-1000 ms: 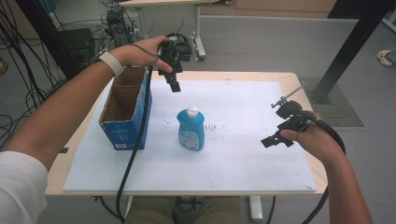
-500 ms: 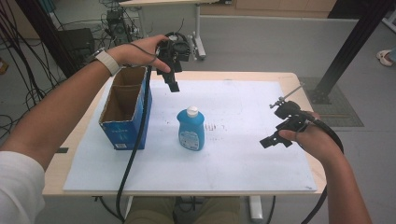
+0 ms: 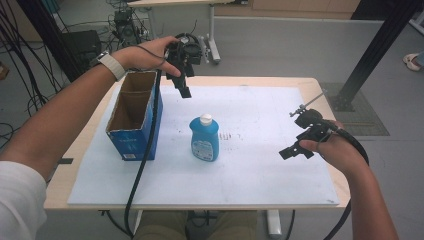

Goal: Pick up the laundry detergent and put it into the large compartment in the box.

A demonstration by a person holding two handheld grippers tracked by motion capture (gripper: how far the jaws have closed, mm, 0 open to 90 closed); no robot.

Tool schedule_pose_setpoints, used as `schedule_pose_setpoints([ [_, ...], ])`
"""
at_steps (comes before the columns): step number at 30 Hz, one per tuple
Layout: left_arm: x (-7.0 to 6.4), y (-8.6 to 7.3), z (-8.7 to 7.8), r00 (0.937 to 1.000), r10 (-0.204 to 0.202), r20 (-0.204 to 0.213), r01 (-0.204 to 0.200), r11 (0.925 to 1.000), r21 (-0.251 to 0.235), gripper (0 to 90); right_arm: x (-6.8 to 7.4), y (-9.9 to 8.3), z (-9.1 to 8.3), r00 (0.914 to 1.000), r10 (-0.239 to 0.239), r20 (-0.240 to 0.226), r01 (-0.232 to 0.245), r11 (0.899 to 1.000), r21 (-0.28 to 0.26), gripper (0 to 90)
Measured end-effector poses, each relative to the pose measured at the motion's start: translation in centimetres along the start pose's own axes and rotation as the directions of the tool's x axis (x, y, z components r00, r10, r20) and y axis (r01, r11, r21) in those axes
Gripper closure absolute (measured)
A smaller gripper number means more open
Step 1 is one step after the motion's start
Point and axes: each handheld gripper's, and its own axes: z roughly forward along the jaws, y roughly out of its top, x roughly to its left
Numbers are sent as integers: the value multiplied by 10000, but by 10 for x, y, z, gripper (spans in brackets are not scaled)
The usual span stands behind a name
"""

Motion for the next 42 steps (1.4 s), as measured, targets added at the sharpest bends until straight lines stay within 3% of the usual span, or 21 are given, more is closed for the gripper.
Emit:
schedule_pose_setpoints([
  [12, -4, 1, -2, 9995, 307, 66, -306, 9995, -87, 94, -1, 0, 1, 10000, 27, -21, -27, 10000, 11, 89],
  [24, -18, 4, -10, 9939, 1050, 339, -1033, 9934, -493, 59, -1, -2, 3, 10000, 63, -36, -63, 10000, 41, 89],
  [31, -27, 12, -11, 9881, 1490, 388, -1476, 9883, -372, 49, 0, -4, 1, 10000, 89, 18, -89, 10000, -14, 89],
  [36, -37, 22, -6, 9783, 1986, 596, -1979, 9801, -177, 52, 0, -5, 2, 10000, 94, 1, -94, 9999, -43, 89],
  [42, -43, 30, -1, 9719, 2240, 727, -2242, 9745, -65, 56, -1, -6, 3, 9999, 114, -32, -114, 9999, -34, 89],
])
